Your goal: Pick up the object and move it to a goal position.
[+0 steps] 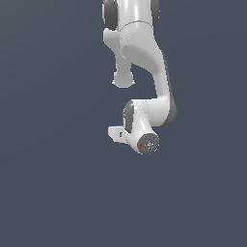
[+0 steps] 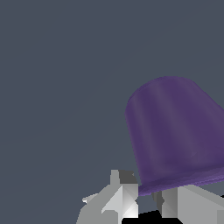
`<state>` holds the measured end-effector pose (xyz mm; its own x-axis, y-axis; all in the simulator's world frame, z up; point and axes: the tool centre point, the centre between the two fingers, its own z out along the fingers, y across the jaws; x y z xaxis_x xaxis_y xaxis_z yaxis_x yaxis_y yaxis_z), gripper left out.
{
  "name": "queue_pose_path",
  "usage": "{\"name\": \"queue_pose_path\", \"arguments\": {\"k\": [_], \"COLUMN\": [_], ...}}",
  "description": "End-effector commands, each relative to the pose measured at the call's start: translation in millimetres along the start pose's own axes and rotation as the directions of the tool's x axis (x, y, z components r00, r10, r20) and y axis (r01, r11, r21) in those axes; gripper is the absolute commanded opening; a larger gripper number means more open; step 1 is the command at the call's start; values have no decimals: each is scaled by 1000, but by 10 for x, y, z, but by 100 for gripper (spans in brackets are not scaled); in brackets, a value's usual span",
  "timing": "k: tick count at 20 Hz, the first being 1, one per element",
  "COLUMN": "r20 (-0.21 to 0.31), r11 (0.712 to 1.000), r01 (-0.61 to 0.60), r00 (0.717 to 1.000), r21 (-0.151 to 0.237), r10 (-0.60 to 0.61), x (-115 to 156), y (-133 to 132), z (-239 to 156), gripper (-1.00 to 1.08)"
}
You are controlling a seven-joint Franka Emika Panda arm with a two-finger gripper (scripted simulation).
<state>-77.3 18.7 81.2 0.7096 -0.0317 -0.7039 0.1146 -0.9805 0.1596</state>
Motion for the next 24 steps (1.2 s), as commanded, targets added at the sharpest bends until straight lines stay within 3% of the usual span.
{"name": "queue_pose_path", "arguments": {"k": [1,7,12,17,24], "r20": [-44,-183,-319,-448,-599], "r11": [1000,996,988,975,953], "r01": [-20,-85,-146,-203,-266], "r00": [999,979,935,866,742], "r21": [4,23,51,87,146], "r10": [20,87,155,220,300], "x": [-17,-86,-184,-311,-514], "y": [-59,-254,-454,-664,-952], "z": [-99,-390,-675,-950,-1282], "gripper": [-100,-100,-100,-100,-100]}}
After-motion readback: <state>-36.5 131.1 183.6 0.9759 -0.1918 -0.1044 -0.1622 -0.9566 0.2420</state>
